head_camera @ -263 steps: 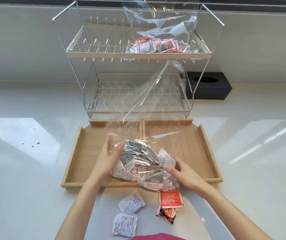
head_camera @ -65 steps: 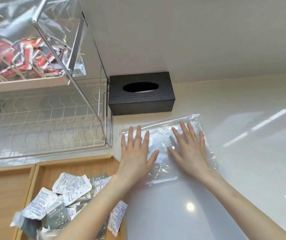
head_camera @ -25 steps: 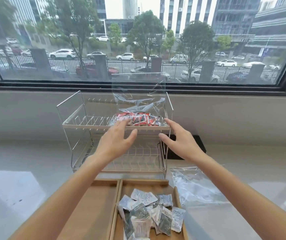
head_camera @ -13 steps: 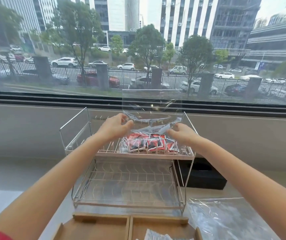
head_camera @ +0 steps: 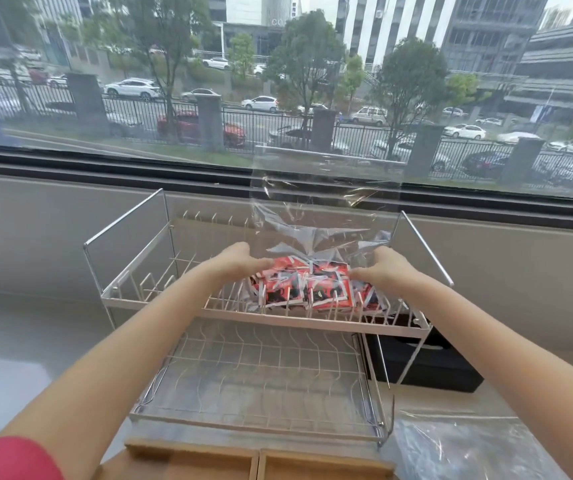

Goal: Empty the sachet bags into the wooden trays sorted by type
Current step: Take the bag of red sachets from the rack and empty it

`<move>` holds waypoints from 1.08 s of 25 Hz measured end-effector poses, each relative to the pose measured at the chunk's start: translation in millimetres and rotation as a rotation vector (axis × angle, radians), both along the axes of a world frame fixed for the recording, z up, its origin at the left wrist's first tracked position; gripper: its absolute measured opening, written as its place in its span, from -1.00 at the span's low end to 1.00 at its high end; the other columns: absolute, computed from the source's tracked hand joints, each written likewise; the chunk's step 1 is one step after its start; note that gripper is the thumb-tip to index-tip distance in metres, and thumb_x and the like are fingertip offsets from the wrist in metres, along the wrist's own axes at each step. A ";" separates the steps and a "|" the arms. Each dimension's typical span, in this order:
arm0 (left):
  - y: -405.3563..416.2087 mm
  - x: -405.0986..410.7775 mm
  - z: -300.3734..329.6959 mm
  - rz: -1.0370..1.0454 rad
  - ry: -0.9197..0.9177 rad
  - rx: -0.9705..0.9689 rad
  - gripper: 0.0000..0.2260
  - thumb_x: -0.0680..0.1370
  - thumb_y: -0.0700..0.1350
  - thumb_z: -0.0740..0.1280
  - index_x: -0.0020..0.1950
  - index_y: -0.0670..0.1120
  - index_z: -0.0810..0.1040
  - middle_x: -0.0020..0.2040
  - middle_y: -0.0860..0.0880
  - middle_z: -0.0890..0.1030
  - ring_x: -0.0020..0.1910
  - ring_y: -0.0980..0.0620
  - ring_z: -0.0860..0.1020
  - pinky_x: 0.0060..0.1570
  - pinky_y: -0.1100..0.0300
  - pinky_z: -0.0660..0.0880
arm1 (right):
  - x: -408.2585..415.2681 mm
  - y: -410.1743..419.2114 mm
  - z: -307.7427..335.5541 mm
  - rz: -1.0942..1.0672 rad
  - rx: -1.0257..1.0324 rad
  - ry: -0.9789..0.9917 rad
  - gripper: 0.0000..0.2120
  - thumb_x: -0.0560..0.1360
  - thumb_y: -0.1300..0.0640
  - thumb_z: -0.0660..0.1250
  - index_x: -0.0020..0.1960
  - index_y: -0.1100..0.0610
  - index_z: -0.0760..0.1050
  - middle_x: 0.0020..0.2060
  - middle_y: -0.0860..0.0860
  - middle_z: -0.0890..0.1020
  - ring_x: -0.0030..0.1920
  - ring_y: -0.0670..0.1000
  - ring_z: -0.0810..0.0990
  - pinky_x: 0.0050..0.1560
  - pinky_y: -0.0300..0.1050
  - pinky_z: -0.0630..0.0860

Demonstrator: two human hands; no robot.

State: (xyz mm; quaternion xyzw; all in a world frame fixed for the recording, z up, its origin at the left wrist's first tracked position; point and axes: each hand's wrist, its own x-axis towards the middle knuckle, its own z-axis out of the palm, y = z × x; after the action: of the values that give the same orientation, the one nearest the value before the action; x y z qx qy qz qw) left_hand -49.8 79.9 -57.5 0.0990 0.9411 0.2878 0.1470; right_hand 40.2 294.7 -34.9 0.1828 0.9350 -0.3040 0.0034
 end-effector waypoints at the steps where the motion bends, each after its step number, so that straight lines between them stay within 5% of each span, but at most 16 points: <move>1: -1.1 0.7 -1.0 -0.019 0.002 -0.018 -0.42 0.48 0.14 0.25 0.34 -0.22 0.32 0.36 -0.19 0.40 0.20 -0.10 0.45 0.15 0.10 0.38 | -0.9 -0.5 -1.3 0.003 0.009 0.043 -0.80 0.46 0.10 0.33 -0.13 0.22 0.38 -0.24 0.09 0.49 -0.26 0.02 0.47 -0.22 -0.07 0.47; 3: -0.2 6.9 3.2 -0.053 0.081 0.030 -0.66 0.50 0.08 0.26 0.07 -0.15 0.57 0.08 -0.13 0.61 -0.17 0.05 0.51 -0.21 0.24 0.43 | -1.4 -3.4 0.2 -0.006 0.019 0.166 -0.76 0.47 0.14 0.30 0.05 0.27 0.39 -0.11 0.17 0.55 -0.10 0.13 0.55 0.00 0.07 0.53; 5: -0.3 16.3 17.9 -0.002 0.192 0.156 -0.75 0.51 0.02 0.27 -0.08 -0.15 0.61 -0.12 -0.07 0.61 -0.32 0.11 0.46 -0.34 0.26 0.37 | 1.4 -9.6 9.1 -0.022 0.013 0.324 -0.70 0.48 0.22 0.27 0.17 0.29 0.36 -0.11 0.15 0.56 -0.04 0.16 0.56 0.03 0.08 0.51; 9: -5.7 43.7 55.6 0.027 0.379 0.382 -0.86 0.52 -0.04 0.26 -0.10 -0.11 0.49 -0.11 -0.01 0.56 -0.14 0.05 0.49 -0.19 0.27 0.35 | 24.4 -16.1 39.8 -0.018 -0.160 0.577 -0.47 0.43 0.24 0.35 0.35 0.20 0.24 -0.30 -0.10 0.46 -0.21 -0.12 0.49 -0.19 -0.36 0.41; 11: -11.5 65.7 75.8 0.005 0.439 0.480 -0.89 0.52 -0.07 0.26 -0.11 -0.10 0.43 -0.16 0.03 0.53 -0.15 0.09 0.48 -0.28 0.37 0.30 | 43.6 -17.2 59.4 -0.029 -0.286 0.601 -0.39 0.41 0.22 0.40 0.37 0.20 0.21 -0.27 -0.06 0.49 -0.19 -0.14 0.50 -0.18 -0.35 0.45; 14: -23.4 108.2 95.9 0.005 0.491 0.608 -0.93 0.53 -0.10 0.24 -0.08 -0.10 0.40 -0.20 0.10 0.50 -0.21 0.21 0.46 -0.32 0.37 0.30 | 85.4 -24.0 79.0 0.025 -0.460 0.577 -0.65 0.38 0.19 0.43 0.11 0.15 0.41 -0.14 0.07 0.60 -0.12 -0.01 0.62 -0.04 -0.12 0.59; 18: -49.4 170.2 75.7 0.013 0.462 0.734 -0.96 0.53 -0.13 0.23 -0.12 -0.05 0.42 -0.21 0.08 0.55 -0.26 0.20 0.53 -0.31 0.41 0.42 | 151.7 -44.9 56.8 0.109 -0.497 0.575 -0.82 0.37 0.16 0.43 -0.17 -0.09 0.49 -0.20 0.04 0.64 -0.34 -0.13 0.63 -0.40 -0.41 0.49; 23: -84.6 245.7 -1.2 0.028 0.250 0.846 -0.80 0.51 -0.28 0.22 -0.06 0.04 0.43 -0.09 0.06 0.57 -0.26 0.32 0.58 -0.40 0.47 0.47 | 220.5 -78.6 -20.9 0.075 -0.503 0.462 -0.88 0.37 0.03 0.43 -0.22 -0.13 0.50 -0.24 -0.12 0.62 -0.19 -0.08 0.64 -0.30 -0.31 0.52; 27: -108.8 285.7 -77.9 0.109 0.051 0.792 -0.69 0.51 -0.29 0.21 0.14 0.07 0.44 -0.09 0.01 0.57 -0.20 0.11 0.55 -0.40 0.45 0.47 | 261.3 -105.9 -99.4 0.007 -0.554 0.297 -0.88 0.38 0.01 0.41 -0.20 -0.05 0.47 -0.21 -0.06 0.63 -0.27 -0.21 0.62 -0.40 -0.44 0.45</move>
State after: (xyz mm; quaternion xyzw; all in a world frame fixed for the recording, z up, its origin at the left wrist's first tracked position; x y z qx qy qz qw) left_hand 235.9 -29.0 -135.4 0.1053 0.7644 0.6333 0.0588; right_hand 301.5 188.8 -134.3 0.1254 0.8075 -0.5704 -0.0827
